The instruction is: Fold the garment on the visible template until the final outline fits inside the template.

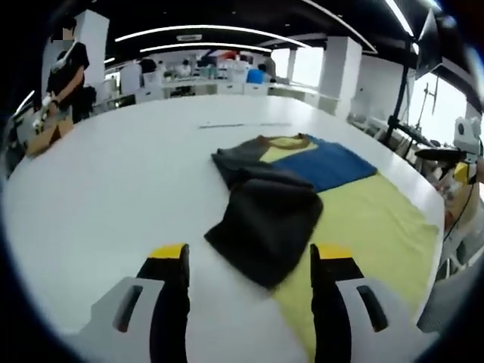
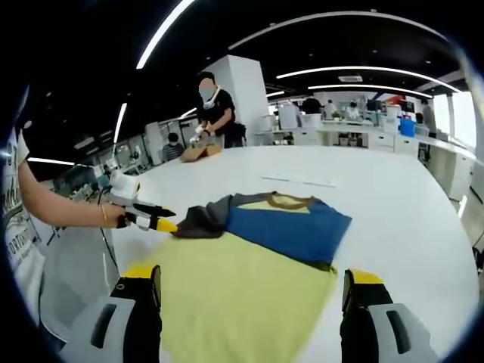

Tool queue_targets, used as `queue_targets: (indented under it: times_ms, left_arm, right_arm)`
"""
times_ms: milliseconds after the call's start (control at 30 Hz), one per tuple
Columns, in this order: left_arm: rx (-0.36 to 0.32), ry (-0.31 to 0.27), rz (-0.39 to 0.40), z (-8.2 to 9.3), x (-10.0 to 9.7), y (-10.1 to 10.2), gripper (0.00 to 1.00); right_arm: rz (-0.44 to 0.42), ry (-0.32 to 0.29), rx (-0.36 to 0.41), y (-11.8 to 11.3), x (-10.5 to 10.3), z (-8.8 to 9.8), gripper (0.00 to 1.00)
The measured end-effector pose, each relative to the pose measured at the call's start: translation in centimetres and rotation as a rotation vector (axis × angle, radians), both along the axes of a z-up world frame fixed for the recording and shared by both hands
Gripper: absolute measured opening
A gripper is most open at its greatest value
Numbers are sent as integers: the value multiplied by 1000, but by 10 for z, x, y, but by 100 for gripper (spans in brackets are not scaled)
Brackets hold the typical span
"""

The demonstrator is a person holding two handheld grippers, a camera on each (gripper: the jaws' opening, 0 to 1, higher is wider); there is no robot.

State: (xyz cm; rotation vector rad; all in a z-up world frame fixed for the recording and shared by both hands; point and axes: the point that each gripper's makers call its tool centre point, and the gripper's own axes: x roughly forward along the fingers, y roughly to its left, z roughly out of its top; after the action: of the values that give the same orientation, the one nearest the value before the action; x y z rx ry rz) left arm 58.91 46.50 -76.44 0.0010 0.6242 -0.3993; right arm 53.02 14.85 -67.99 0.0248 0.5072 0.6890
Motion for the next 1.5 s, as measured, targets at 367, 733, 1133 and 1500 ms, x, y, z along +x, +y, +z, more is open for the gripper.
queue_targets:
  times_ms: [367, 733, 1133, 1500]
  left_arm:
    - [-71, 71, 55, -18, -11, 3, 31]
    - [-110, 111, 46, -18, -14, -6, 14]
    - [-56, 102, 53, -15, -9, -1, 0]
    - [-49, 33, 59, 9, 1, 11, 0]
  right_arm:
    - [-7, 2, 1, 0, 0, 0, 98]
    - [-15, 2, -2, -2, -2, -1, 96]
    - [-23, 4, -9, -6, -4, -2, 96]
    - [-7, 8, -8, -2, -5, -4, 96]
